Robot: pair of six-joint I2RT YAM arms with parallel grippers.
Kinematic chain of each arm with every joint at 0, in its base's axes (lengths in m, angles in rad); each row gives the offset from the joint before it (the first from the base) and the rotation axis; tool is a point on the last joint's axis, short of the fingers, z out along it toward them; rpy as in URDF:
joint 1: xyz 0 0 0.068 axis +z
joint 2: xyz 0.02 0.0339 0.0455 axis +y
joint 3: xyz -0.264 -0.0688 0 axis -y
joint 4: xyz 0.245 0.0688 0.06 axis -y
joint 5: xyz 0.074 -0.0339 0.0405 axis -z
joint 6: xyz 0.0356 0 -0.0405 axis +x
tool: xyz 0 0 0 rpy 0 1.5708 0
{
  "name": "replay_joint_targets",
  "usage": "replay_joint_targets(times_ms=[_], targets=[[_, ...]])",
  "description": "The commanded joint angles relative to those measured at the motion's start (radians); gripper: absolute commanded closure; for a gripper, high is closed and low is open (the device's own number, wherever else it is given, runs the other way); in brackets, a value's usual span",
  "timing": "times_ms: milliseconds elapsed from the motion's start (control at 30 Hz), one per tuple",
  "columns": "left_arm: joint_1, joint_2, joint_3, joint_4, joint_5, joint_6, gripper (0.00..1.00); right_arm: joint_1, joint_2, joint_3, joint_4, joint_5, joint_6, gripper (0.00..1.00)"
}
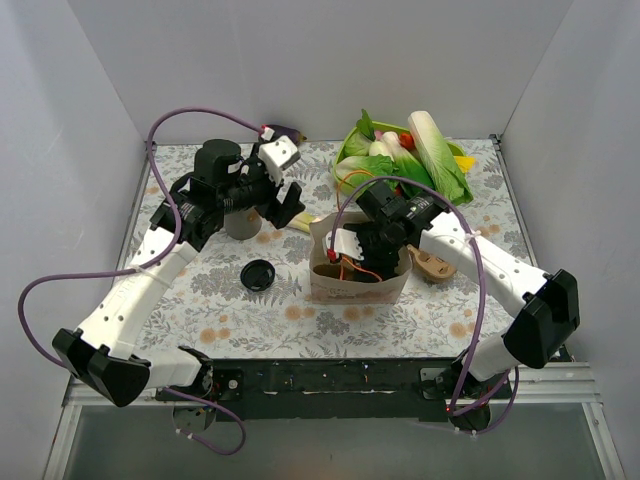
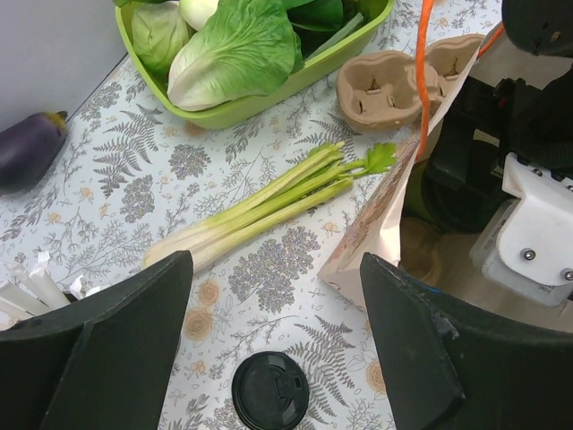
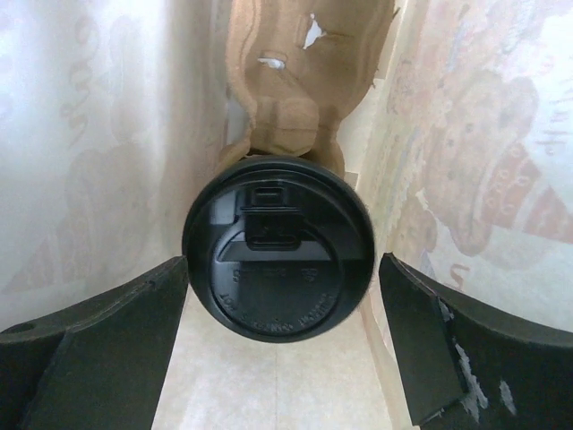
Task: Pack the takeout coffee
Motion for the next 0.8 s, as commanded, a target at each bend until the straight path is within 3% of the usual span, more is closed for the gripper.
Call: replay_joint_targets(times_ms=[0, 400, 767], targets=[[0.006, -0.036, -0.011, 0.011, 0.016, 0.011, 0.24, 0.001, 0.000, 0.085, -0.057, -0.027, 0.038, 0.05], [0.012, -0.033, -0.025, 0.018, -0.013, -0.015, 0.24, 0.001, 0.003, 0.230, -0.103, 0.030, 0.113, 0.05], [0.076, -0.015, -0.011, -0.019, -0.087, -0.064, 0.23, 0.001, -0.002, 0.474, -0.163, 0.076, 0.141, 0.05]])
